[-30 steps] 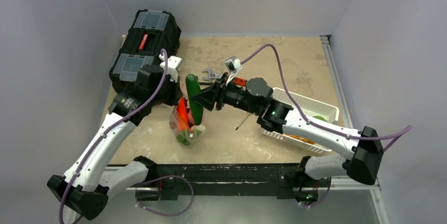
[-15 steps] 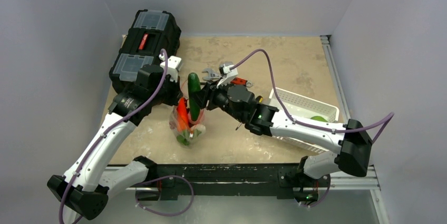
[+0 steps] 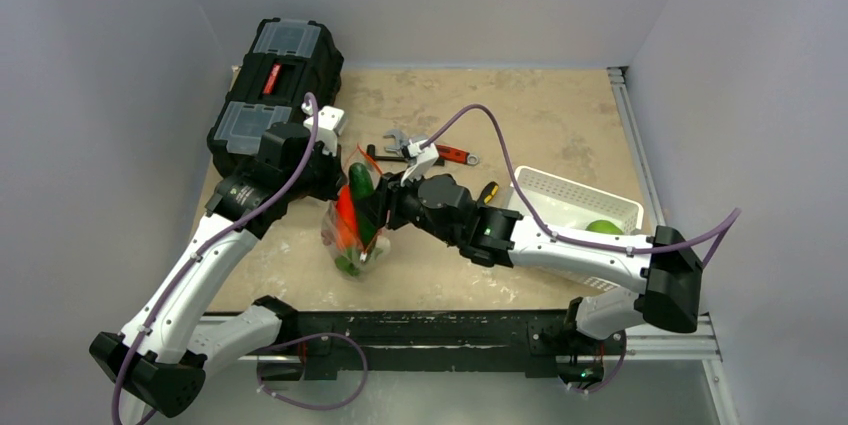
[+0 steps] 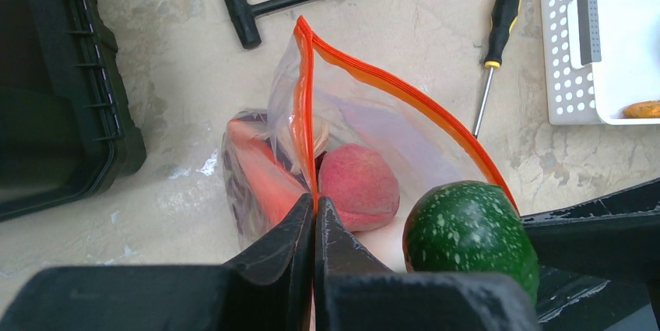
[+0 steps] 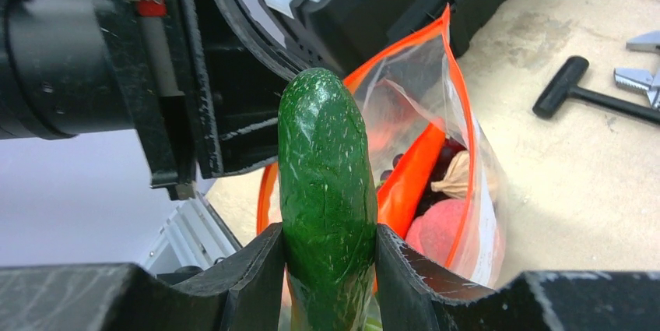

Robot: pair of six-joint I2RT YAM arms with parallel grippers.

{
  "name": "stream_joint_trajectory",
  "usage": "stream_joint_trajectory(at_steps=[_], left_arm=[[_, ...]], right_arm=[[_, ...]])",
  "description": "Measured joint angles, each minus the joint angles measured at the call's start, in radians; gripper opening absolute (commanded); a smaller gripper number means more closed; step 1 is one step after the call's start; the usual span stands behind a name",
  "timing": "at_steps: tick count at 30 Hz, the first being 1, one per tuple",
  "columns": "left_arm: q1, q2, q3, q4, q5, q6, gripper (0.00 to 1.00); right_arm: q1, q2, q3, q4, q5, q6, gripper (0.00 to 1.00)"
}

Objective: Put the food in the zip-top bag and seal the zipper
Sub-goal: Place the fake vegetable in the zipper food storage bag.

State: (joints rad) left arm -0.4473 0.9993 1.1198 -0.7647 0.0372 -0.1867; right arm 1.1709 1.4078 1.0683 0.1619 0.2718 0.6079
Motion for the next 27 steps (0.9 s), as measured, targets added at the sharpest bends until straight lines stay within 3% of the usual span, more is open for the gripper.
stream_joint_trajectory(at_steps=[3, 8, 12, 27], left_arm=[[0.0, 0.0, 0.0, 0.0, 0.0, 0.0, 0.0], [0.0, 0.0, 0.0, 0.0, 0.0, 0.0, 0.0], [0.0, 0.0, 0.0, 0.0, 0.0, 0.0, 0.0], [0.0, 0.0, 0.0, 0.0, 0.0, 0.0, 0.0]], right_arm=[[0.001, 0.0, 0.003, -0.04, 0.001, 0.021, 0.29], [0.003, 0.021, 0.04, -0.107, 0.014, 0.064, 0.5], [0.007, 0.044, 0.072, -0.149, 0.027, 0.08, 0.6], [0.007, 0.049, 0.129, -0.243, 0.055, 0.06, 0.66]])
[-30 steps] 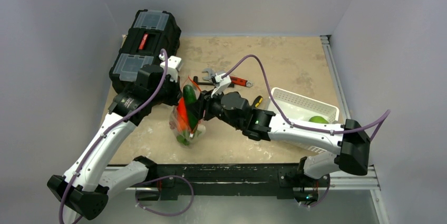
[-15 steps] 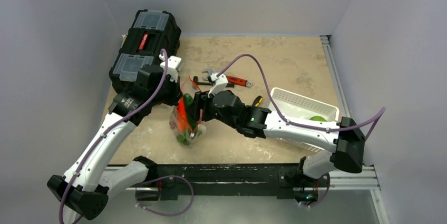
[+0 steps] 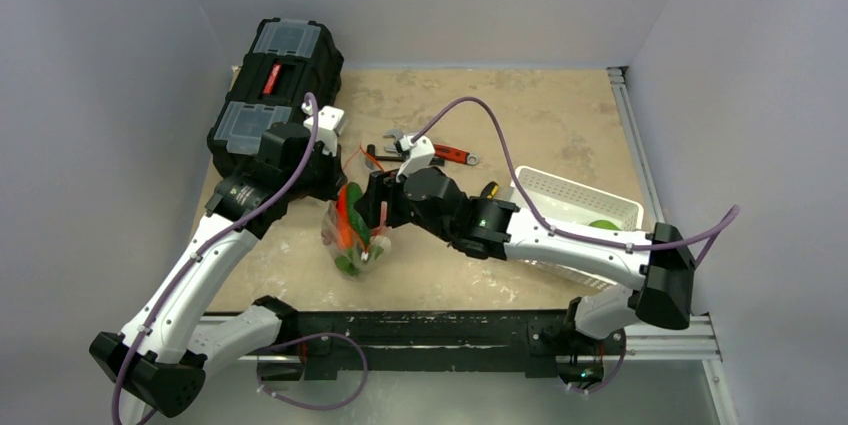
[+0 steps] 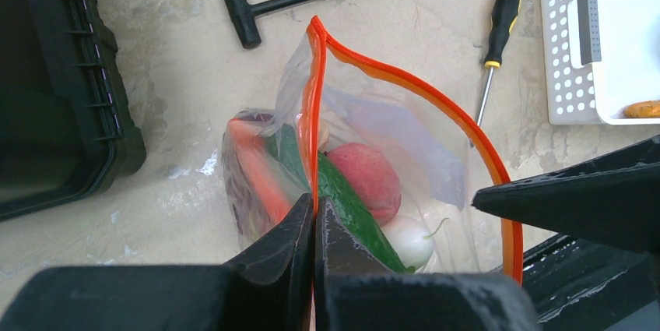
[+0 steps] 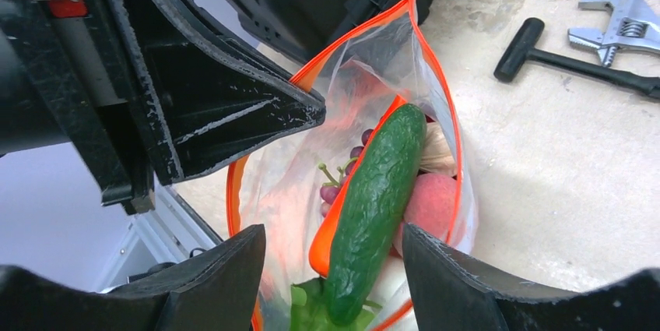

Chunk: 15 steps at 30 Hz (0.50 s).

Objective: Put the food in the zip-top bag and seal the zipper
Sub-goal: Place the fake vegetable in the zipper food storage bag, then adjust the fake vegetable in the bin.

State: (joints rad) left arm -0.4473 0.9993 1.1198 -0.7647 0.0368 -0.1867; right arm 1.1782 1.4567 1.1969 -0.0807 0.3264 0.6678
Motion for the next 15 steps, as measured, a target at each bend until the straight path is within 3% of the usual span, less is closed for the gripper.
stream_joint_trajectory(at_steps=[5, 15], left_arm=[[0.0, 0.0, 0.0, 0.0, 0.0, 0.0, 0.0], [0.0, 0.0, 0.0, -0.001, 0.0, 0.0, 0.0]], right_arm=[[0.002, -0.073, 0.0, -0.044, 0.04, -0.042, 0.7], [0.002, -0.376, -0.095, -0.171, 0.239, -0.104, 0.81]])
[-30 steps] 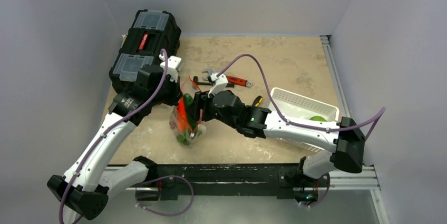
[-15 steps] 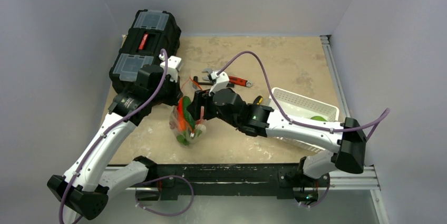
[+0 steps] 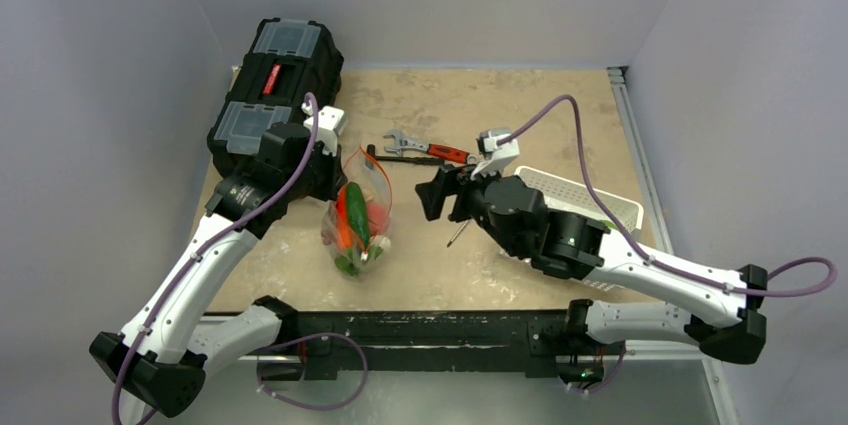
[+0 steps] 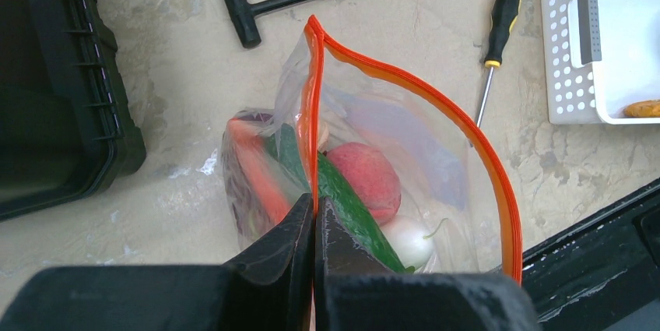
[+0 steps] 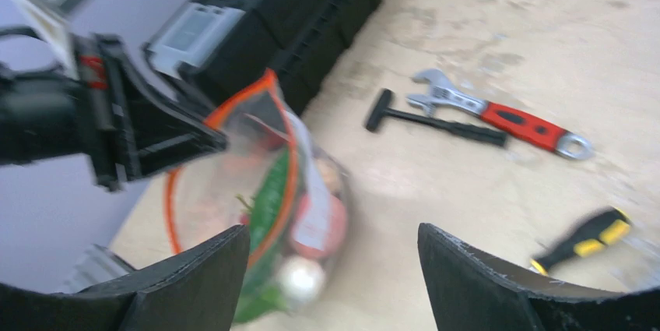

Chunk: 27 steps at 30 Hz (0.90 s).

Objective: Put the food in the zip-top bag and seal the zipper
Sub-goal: Adjust the fake vegetable in the bin.

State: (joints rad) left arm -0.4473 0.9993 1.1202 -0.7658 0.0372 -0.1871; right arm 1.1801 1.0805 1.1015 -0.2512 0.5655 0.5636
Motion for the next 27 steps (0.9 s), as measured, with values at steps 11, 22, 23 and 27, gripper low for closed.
stream_joint_trajectory(at_steps=[11, 22, 23, 27], left_arm=[[0.0, 0.003, 0.0, -0.001, 0.006, -0.003, 0.0], [0.0, 0.01, 0.0, 0.0, 0.018, -0.003, 0.0], [0.0, 0.013, 0.0, 0.0, 0.021, -0.004, 0.0], [0.0, 0.034, 0.003, 0.0, 0.039, -0.004, 0.0]], right_arm=[[-0.016, -0.267, -0.187, -0.301, 0.25, 0.137, 0.91], [-0.456, -0.274, -0.277, -0.46, 0.148, 0.28, 0.93], [-0.49, -0.258, -0.277, -0.47, 0.132, 0.288, 0.93], [-0.651, -0.177, -0.277, -0.529, 0.046, 0.312, 0.93]])
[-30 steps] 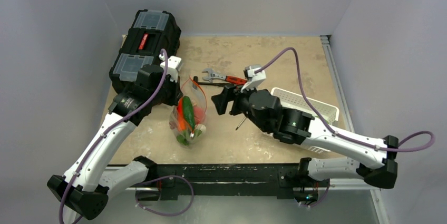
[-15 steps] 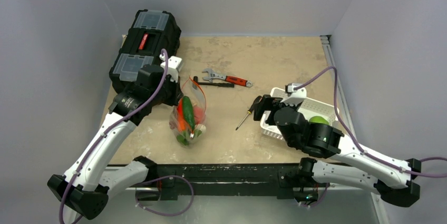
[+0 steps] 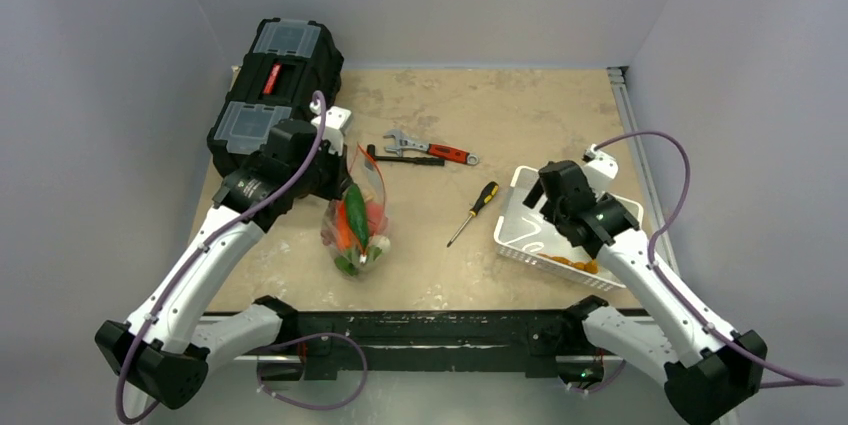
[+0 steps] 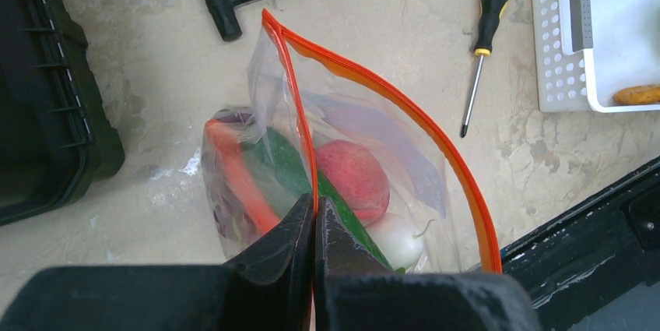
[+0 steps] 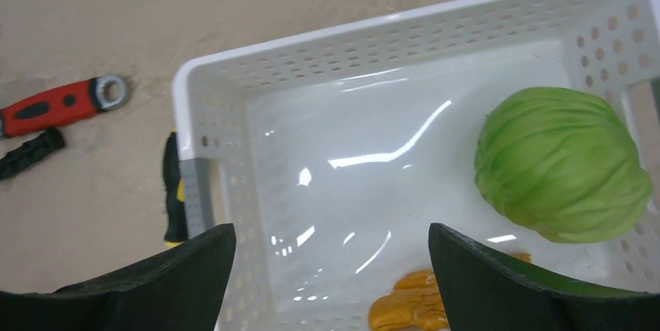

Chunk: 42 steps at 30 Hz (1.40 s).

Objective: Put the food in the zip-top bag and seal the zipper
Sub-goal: Adjust the fake vegetable in the bin.

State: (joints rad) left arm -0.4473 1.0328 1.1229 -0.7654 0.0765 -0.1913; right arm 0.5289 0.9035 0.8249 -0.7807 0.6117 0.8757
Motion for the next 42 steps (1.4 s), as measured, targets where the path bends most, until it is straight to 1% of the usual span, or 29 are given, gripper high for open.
stream_joint_trajectory(at_steps=[4, 8, 11, 13, 23, 28, 33, 36, 40, 42], left_arm=[[0.0, 0.027, 0.003, 0.001, 0.016, 0.0, 0.0], [0.0, 0.056, 0.003, 0.001, 0.033, -0.006, 0.0], [0.0, 0.072, 0.005, 0.001, 0.048, -0.008, 0.0], [0.0, 0.082, 0.008, -0.001, 0.056, -0.008, 0.0], [0.0, 0.101, 0.02, -0.007, 0.073, -0.009, 0.0], [0.0, 0.096, 0.02, -0.007, 0.072, -0.009, 0.0], [0.0, 0.09, 0.02, -0.008, 0.065, -0.009, 0.0], [0.0, 0.09, 0.02, -0.008, 0.064, -0.009, 0.0], [0.0, 0.09, 0.02, -0.009, 0.059, -0.008, 0.0], [0.0, 0.09, 0.02, -0.01, 0.057, -0.008, 0.0]], right_arm=[[-0.185, 0.071, 0.0, -0.047, -0.091, 0.002, 0.94], [-0.351, 0.126, -0.011, -0.066, -0.163, -0.002, 0.99], [-0.437, 0.143, -0.028, -0.09, -0.197, -0.001, 0.99], [-0.468, 0.144, -0.028, -0.116, -0.214, 0.0, 0.99], [-0.484, 0.158, 0.003, -0.312, -0.237, 0.033, 0.99], [-0.484, 0.146, 0.003, -0.357, -0.252, 0.024, 0.99], [-0.484, 0.197, -0.016, -0.333, -0.34, 0.003, 0.94], [-0.486, 0.197, -0.035, -0.304, -0.414, -0.025, 0.92], [-0.484, 0.204, -0.045, -0.168, -0.572, -0.033, 0.9], [-0.484, 0.211, -0.045, -0.113, -0.624, -0.04, 0.89]])
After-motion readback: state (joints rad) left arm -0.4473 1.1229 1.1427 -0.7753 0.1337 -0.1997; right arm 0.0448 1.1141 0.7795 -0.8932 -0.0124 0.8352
